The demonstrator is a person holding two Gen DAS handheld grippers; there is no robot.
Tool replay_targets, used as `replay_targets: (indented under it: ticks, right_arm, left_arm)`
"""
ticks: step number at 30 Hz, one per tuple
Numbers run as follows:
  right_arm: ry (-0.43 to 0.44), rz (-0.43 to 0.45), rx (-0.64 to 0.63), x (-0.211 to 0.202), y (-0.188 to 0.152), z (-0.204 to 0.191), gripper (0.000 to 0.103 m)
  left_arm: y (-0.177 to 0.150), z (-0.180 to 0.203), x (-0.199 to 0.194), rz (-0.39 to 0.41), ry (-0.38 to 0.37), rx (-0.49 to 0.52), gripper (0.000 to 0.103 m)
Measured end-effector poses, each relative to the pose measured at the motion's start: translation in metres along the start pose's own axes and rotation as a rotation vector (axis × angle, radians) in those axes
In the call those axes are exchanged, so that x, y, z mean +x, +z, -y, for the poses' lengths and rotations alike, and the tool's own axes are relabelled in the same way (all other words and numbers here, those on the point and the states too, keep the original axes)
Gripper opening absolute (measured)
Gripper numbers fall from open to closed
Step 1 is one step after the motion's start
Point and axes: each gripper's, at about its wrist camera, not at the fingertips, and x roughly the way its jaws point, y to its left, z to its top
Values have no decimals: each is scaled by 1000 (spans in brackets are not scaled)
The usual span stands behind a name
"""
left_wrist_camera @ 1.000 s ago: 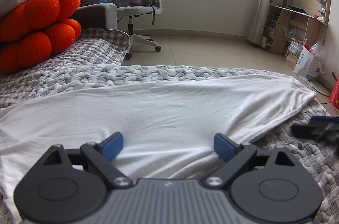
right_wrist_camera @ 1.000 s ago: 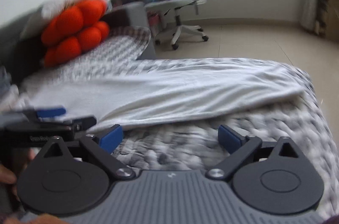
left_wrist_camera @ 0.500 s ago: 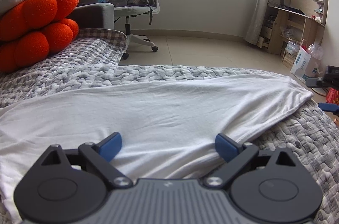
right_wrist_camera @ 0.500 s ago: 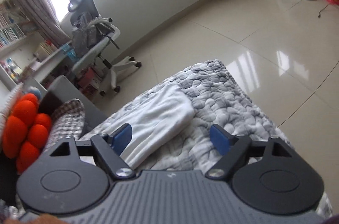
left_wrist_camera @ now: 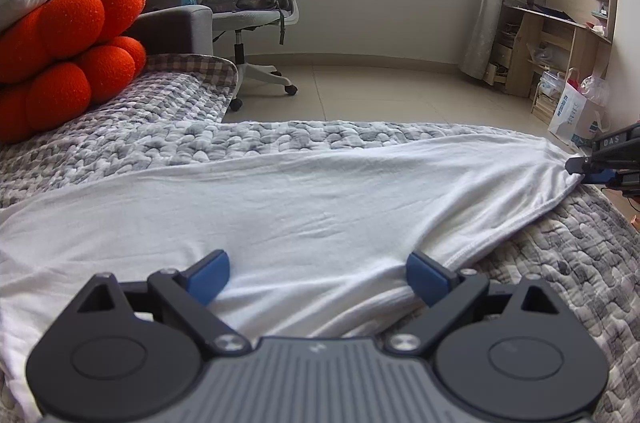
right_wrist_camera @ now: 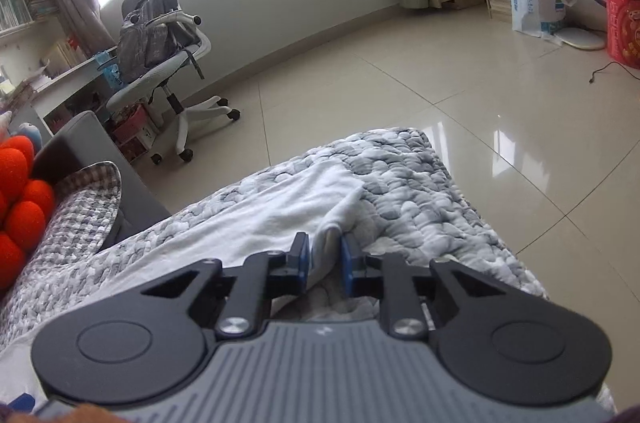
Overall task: Fold clothes
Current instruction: 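Close the right gripper on the trousers' hem, then lift the hem with the right gripper toward the left gripper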
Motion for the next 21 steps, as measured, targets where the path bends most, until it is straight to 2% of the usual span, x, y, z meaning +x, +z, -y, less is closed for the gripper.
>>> replay_targets:
  ticks: [2, 4, 6, 12, 21]
  right_arm:
    - [19, 1, 32, 0, 1, 2, 21]
    - [39, -3, 71, 0, 3, 5, 11]
    - [31, 0, 73, -1, 5, 3, 8]
    - [44, 51, 57, -9, 8, -12, 7]
    - [43, 147, -68, -22, 9, -47, 7]
  left_arm:
    - [0, 0, 0, 1, -1, 1, 96]
    - [0, 1, -1, 1, -2, 2, 96]
    - [0, 1, -1, 1, -4, 3, 96]
    - [1, -2, -1, 0, -20, -9, 97]
    - [2, -22, -7, 7, -120, -94, 98]
